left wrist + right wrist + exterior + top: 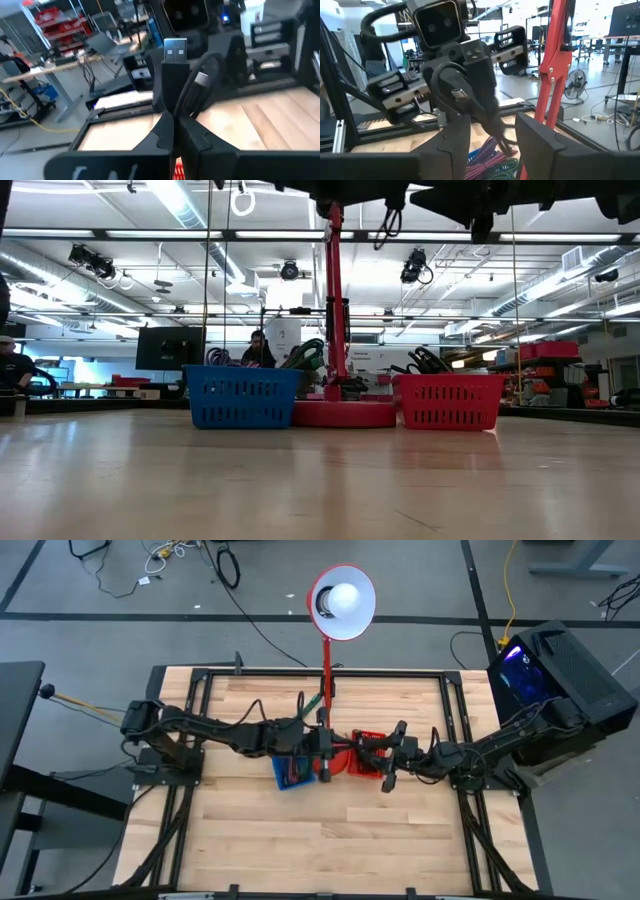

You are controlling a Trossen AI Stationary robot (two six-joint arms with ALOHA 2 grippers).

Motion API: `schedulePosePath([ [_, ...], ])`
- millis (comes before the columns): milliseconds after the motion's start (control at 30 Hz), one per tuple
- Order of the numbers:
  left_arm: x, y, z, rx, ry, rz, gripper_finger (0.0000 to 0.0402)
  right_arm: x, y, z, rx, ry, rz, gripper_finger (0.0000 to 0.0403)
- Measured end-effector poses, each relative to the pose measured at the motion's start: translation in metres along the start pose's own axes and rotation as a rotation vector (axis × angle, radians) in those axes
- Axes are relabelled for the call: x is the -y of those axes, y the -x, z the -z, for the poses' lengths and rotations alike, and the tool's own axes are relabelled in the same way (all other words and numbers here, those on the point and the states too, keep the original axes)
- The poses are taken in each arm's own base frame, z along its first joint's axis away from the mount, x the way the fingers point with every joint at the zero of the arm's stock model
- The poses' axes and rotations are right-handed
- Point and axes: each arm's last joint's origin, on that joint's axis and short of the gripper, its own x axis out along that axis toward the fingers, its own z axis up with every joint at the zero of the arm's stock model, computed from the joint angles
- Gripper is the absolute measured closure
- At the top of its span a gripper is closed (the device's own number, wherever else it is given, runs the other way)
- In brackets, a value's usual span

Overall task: Pick & Place USB Port
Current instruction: Put the black charger cable into the orange bin

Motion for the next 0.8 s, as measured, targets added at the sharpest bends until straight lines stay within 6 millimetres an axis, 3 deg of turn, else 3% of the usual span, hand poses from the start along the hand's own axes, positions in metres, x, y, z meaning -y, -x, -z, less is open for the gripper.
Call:
schedulePosePath([
  [433, 0.006, -0.020, 0.019, 0.022, 0.018, 0.004, 0.0393, 0.002, 0.000, -0.003, 0.025, 0.020, 0.073, 0.0249],
  [500, 0.006, -0.020, 0.019, 0.022, 0.020, 0.004, 0.0393, 0.002, 0.000, -0.002, 0.018, 0.030, 0.080, 0.0271],
  [633, 0.006, -0.020, 0.019, 0.017, 0.017, -0.012, 0.0392, 0.002, 0.000, 0.000, -0.003, 0.065, 0.072, 0.0373],
  [800, 0.003, -0.020, 0.020, 0.016, 0.055, -0.012, 0.0365, 0.002, 0.000, 0.001, -0.009, 0.068, 0.076, 0.0379],
])
